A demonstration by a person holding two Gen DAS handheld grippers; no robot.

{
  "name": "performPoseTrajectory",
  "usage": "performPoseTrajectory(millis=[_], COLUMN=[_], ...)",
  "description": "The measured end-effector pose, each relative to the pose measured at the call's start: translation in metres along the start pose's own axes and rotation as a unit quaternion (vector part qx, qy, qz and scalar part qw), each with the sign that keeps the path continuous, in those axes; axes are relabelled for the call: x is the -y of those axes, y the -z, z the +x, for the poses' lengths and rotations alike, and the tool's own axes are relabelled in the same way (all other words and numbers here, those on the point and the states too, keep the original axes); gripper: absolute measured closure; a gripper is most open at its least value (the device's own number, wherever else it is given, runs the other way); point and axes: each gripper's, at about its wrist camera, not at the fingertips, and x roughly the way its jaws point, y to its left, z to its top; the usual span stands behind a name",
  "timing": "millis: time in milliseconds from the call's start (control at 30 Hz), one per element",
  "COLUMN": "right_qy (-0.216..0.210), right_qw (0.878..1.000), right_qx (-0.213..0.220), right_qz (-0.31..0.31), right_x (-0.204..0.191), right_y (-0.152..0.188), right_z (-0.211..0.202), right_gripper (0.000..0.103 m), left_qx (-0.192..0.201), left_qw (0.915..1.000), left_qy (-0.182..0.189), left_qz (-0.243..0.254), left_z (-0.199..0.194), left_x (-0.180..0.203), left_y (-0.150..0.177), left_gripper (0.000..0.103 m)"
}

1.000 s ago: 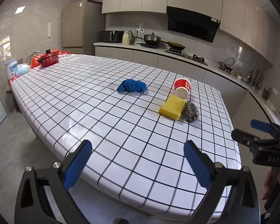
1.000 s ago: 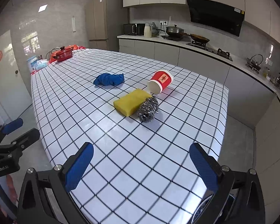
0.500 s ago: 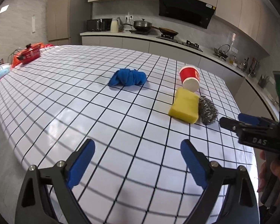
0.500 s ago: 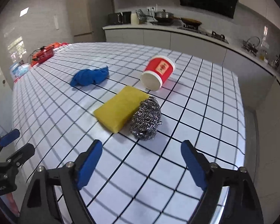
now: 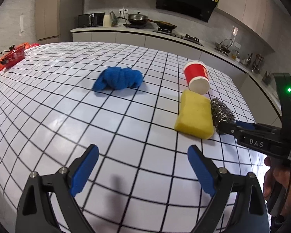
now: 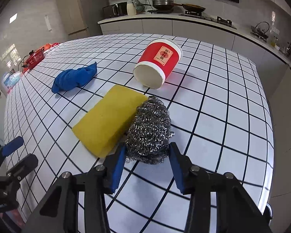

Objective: Collect trash
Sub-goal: 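Grasp the steel wool ball with the right tool, then grasp the yellow sponge with the left tool while the right tool holds the steel wool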

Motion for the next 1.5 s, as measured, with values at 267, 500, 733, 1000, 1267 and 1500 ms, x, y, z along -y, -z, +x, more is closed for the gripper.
performPoseTrajectory(millis=[267,500,733,1000,1267,1500], right_qy=[-0.026,-0.056,-0.054,-0.013,-0.003,-0.009], right_qw=[1.0,0.998,0.998,1.0,1.0,1.0], right_qx=[0.001,0.002,0.007,0.006,0.011,0.018], right_qz=[-0.01,-0.033,-0.044,-0.012,0.014,0.019], right_x=[-0.006,-0.037,-0.056,-0.006,0.027,0.029], right_y=[-0.012,-0.015,-0.021,-0.022,-0.019,-0.016], right_z=[0.012,0.019,0.022,0.015,0.008,0.003], right_gripper=[0.062,0.066,0.069,0.069,0.069,0.071], left_qx=[0.0,-0.002,-0.002,-0.015,-0.039,-0.027], left_qw=[0.9999,0.9995,0.9993,0.9996,0.9989,0.9993], left_qy=[-0.015,-0.026,-0.018,0.025,0.023,0.017], left_qz=[-0.008,-0.018,-0.032,-0.001,0.013,0.016], left_z=[0.007,0.007,0.012,0.039,0.075,0.069], left_x=[-0.017,-0.044,-0.056,-0.007,0.013,0.009], left_y=[-0.011,-0.013,-0.015,-0.027,-0.047,-0.048], left_gripper=[0.009,0.009,0.009,0.014,0.028,0.052])
